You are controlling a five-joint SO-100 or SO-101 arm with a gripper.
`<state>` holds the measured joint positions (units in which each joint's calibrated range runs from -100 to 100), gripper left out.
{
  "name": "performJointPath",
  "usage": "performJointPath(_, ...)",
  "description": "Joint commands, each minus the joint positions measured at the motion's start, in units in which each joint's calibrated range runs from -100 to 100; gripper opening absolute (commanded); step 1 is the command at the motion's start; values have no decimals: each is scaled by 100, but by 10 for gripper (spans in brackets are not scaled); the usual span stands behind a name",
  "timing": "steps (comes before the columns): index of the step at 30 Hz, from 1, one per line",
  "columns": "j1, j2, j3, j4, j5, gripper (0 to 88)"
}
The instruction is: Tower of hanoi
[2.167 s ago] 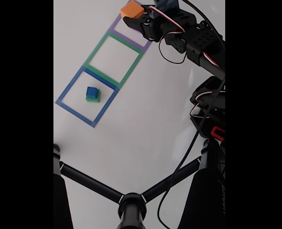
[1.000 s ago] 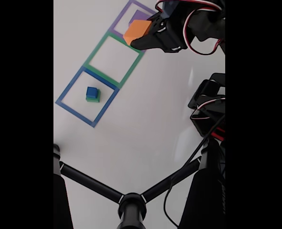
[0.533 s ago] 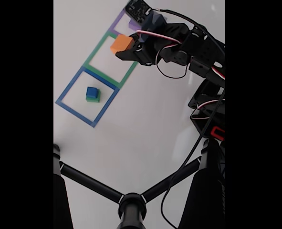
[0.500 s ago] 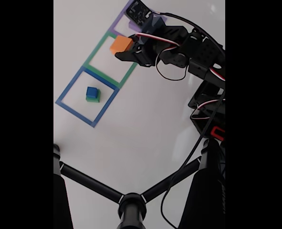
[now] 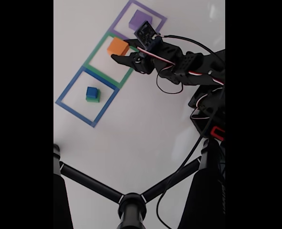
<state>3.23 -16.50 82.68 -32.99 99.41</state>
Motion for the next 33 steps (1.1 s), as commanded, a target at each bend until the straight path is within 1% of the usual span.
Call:
performJointPath(1,-17,694,77,-1212,59,62)
performJointPath(6,-103,1558,114,-2167,59,62)
performJointPath(14,-141,2599,-195,-2888,59,62)
performJointPath(33,-189,3447,-895,-2936,59,63)
